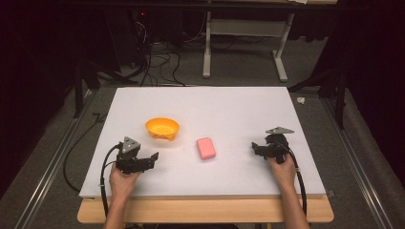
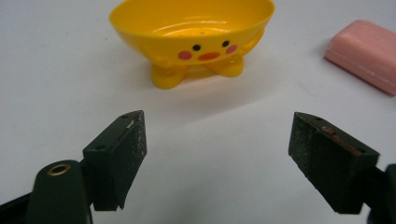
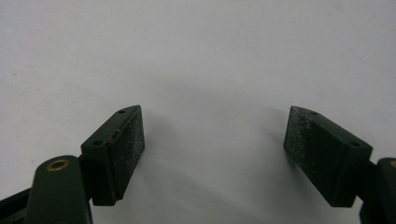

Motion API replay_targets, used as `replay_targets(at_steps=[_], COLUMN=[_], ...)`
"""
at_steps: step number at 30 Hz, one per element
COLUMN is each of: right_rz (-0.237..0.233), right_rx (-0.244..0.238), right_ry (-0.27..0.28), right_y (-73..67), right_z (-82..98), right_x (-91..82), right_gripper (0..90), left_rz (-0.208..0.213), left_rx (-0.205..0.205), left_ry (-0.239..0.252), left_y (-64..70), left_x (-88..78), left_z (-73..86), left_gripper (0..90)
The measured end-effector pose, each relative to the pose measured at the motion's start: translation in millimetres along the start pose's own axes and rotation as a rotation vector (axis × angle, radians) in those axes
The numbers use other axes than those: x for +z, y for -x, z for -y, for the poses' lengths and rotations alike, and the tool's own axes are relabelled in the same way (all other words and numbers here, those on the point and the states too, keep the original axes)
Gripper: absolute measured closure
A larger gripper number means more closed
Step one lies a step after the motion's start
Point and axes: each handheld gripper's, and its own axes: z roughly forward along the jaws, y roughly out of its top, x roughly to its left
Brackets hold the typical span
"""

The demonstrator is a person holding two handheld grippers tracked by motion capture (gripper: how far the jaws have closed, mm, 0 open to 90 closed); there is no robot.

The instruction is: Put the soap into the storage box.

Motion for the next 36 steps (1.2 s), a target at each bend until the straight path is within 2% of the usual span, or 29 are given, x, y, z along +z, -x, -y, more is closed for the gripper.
replay_targets(at_steps=[2,7,13,15,23,24,33,36], right_rz=[0.000,-0.001,-0.001,-0.001,0.000,-0.001,-0.001,-0.001], right_rx=[0.000,-0.001,0.000,0.000,0.000,-0.004,-0.005,-0.007], right_ry=[0.000,-0.001,-0.002,-0.001,0.000,-0.002,-0.001,0.000], right_y=[0.0,0.2,0.1,0.1,0.1,0.4,0.4,0.6], right_z=[0.0,-0.1,0.0,0.0,0.0,0.0,0.0,0.0], right_x=[0.0,-0.1,-0.1,-0.1,0.0,-0.1,0.0,0.1], right_gripper=[21.0,21.0,21.0,21.0,21.0,21.0,21.0,20.9], left_rz=[0.020,0.030,0.068,0.073,0.110,0.122,0.138,0.158], left_rx=[0.006,0.032,0.055,0.072,0.102,0.100,0.121,0.130], left_ry=[0.020,0.029,0.046,0.030,0.029,0.041,0.029,0.027], left_y=[5.6,12.8,21.3,24.4,38.7,41.9,49.3,52.1], left_x=[-1.9,-3.0,0.8,3.0,9.1,9.2,11.8,13.6], left_z=[-4.3,-8.7,-14.5,-17.2,-25.9,-26.7,-29.5,-31.9], left_gripper=[20.1,20.0,19.6,19.2,16.1,16.1,15.6,15.4])
